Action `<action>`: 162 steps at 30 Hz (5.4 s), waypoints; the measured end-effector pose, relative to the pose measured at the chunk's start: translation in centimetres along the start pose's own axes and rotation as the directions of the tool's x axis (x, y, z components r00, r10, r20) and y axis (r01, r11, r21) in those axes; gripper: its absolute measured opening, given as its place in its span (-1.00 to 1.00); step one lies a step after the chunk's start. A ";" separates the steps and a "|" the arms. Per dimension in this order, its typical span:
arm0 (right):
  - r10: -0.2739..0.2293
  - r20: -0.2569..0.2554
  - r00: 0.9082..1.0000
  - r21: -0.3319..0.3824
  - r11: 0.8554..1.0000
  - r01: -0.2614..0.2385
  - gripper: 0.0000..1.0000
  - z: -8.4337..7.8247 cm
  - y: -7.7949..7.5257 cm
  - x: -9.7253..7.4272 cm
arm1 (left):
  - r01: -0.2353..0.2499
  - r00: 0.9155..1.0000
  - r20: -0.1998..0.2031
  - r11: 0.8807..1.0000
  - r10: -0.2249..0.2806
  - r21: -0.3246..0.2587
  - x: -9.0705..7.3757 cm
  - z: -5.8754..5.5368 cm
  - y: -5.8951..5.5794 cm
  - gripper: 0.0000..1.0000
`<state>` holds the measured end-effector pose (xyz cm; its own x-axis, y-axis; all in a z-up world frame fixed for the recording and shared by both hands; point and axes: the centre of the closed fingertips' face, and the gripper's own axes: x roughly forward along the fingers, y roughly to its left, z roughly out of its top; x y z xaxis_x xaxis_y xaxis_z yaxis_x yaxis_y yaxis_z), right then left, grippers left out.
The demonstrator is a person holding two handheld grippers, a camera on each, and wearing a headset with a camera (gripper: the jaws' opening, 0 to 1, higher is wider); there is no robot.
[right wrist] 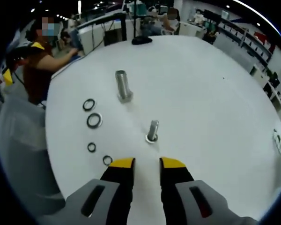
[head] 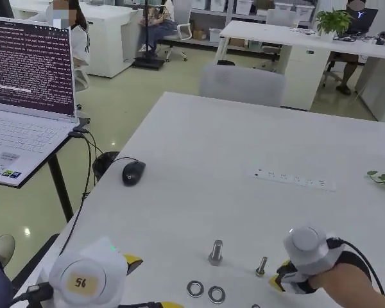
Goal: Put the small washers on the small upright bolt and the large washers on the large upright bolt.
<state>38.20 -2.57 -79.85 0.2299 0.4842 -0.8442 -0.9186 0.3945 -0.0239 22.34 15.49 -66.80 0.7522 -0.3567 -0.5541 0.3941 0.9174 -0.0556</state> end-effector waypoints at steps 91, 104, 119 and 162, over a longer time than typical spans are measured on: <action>0.201 -0.085 0.976 -0.391 0.894 -0.218 -0.43 -0.1 5.9 2.4 | -0.016 0.997 -0.071 1.000 0.018 0.021 -0.5 1.7 -3.1 0.24; 0.212 -0.090 0.973 -0.312 0.922 -0.230 -0.44 -1.0 5.5 2.2 | -0.012 0.999 -0.031 1.000 0.012 -0.005 -2.1 1.3 -3.3 0.24; 0.230 -0.128 0.965 -0.355 0.898 -0.261 -0.52 -0.7 6.2 2.3 | -0.011 1.000 0.000 1.000 0.011 0.001 -2.6 1.6 -3.2 0.23; 0.265 -0.233 0.936 -0.528 0.774 -0.350 -0.65 -1.3 6.6 2.2 | -0.012 1.000 0.019 1.000 0.012 0.016 -1.7 3.0 -2.6 0.23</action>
<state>32.26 0.05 -82.53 -0.1031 0.3759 -0.9209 -0.9610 -0.2766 -0.0053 21.63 13.15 -63.25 0.7665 -0.3493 -0.5389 0.3933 0.9187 -0.0359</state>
